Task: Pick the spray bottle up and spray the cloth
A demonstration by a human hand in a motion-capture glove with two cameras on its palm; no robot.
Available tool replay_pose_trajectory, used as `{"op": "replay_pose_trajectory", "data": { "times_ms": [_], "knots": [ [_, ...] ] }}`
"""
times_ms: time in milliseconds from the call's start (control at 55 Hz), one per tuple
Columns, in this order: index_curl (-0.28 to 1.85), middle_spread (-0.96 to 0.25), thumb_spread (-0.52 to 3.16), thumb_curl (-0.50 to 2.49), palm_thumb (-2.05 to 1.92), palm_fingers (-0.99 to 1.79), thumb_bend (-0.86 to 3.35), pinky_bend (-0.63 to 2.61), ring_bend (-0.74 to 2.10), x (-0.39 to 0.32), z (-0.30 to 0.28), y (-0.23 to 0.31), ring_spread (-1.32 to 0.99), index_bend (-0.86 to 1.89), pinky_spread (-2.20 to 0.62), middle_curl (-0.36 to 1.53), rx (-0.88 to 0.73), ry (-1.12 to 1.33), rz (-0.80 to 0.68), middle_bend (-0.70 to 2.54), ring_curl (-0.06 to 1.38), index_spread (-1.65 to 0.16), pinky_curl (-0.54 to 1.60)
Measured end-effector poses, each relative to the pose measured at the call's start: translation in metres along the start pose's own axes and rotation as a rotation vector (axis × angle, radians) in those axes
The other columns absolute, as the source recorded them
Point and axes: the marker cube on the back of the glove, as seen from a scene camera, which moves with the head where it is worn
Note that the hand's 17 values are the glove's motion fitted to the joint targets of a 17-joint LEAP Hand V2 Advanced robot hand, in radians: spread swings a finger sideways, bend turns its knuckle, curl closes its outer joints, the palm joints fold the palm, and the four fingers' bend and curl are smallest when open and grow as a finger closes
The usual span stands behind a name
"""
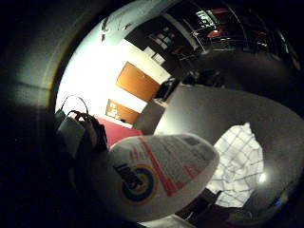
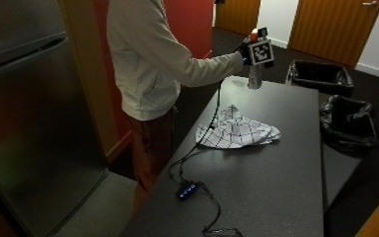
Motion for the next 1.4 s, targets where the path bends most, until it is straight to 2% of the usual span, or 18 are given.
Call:
{"op": "replay_pose_trajectory", "data": {
  "times_ms": [36,73,182,327,418,509,618,691,819,964,1073,1146,1255,1273,1401],
  "knots": [
    [0.53,-0.1,0.11,0.79,0.91,1.4,-0.03,0.39,0.68,0.005,0.049,0.013,-0.15,0.49,-0.21,0.52,-0.092,-0.059,0.009,0.64,0.48,-0.15,0.39],
    [0.53,-0.1,0.11,0.79,0.91,1.4,-0.03,0.39,0.68,0.017,0.069,0.016,-0.15,0.49,-0.21,0.52,-0.103,-0.068,0.024,0.64,0.48,-0.15,0.39],
    [0.53,-0.1,0.11,0.79,0.91,1.4,-0.03,0.4,0.68,0.045,0.097,0.015,-0.15,0.49,-0.21,0.52,-0.048,-0.134,0.084,0.63,0.48,-0.15,0.39],
    [0.53,-0.1,0.11,0.79,0.9,1.4,-0.03,0.4,0.68,0.093,0.134,0.026,-0.15,0.48,-0.21,0.51,-0.046,-0.078,0.154,0.63,0.48,-0.15,0.39],
    [0.53,-0.1,0.12,0.79,0.9,1.4,-0.03,0.4,0.68,0.134,0.139,0.019,-0.15,0.48,-0.21,0.51,0.075,0.094,0.178,0.63,0.48,-0.15,0.39],
    [0.53,-0.1,0.12,0.79,0.9,1.4,-0.03,0.4,0.68,0.175,0.149,0.038,-0.14,0.48,-0.21,0.51,0.003,0.295,0.225,0.62,0.48,-0.15,0.39],
    [0.53,-0.1,0.12,0.79,0.9,1.4,-0.03,0.41,0.68,0.156,0.185,0.036,-0.14,0.47,-0.21,0.51,0.002,0.035,0.227,0.62,0.48,-0.14,0.39],
    [0.53,-0.1,0.13,0.79,0.91,1.4,-0.03,0.4,0.68,0.181,0.187,0.034,-0.14,0.48,-0.21,0.51,0.03,0.161,0.235,0.62,0.48,-0.15,0.39],
    [0.53,-0.09,0.14,0.79,0.91,1.38,-0.03,0.41,0.67,0.176,0.194,0.026,-0.14,0.48,-0.21,0.51,0.037,0.016,0.242,0.62,0.48,-0.15,0.39],
    [0.53,-0.09,0.17,0.8,0.91,1.37,-0.03,0.4,0.67,0.198,0.212,0.015,-0.13,0.47,-0.19,0.51,0.05,0.064,0.241,0.62,0.47,-0.14,0.39],
    [0.53,-0.09,0.2,0.8,0.9,1.35,-0.04,0.4,0.64,0.193,0.223,0.022,-0.13,0.46,-0.19,0.51,-0.068,0.0,0.234,0.61,0.47,-0.14,0.39],
    [0.53,-0.08,0.22,0.8,0.89,1.33,-0.04,0.39,0.62,0.2,0.227,0.01,-0.12,0.45,-0.18,0.51,-0.056,0.057,0.214,0.61,0.46,-0.14,0.39],
    [0.51,-0.1,0.3,0.8,0.9,1.08,-0.03,0.41,0.54,0.196,0.242,0.028,-0.15,0.29,-0.15,0.5,-0.307,0.082,0.239,0.56,0.44,-0.17,0.39],
    [0.51,-0.11,0.32,0.8,0.89,0.97,-0.03,0.43,0.54,0.196,0.241,0.029,-0.15,0.27,-0.14,0.47,-0.327,0.088,0.251,0.47,0.44,-0.18,0.39],
    [0.47,-0.14,0.65,0.7,0.75,0.41,-0.07,0.37,0.37,0.199,0.224,0.039,-0.14,0.1,-0.01,0.46,-0.373,0.128,0.278,0.39,0.42,-0.25,0.4]
  ]
}}
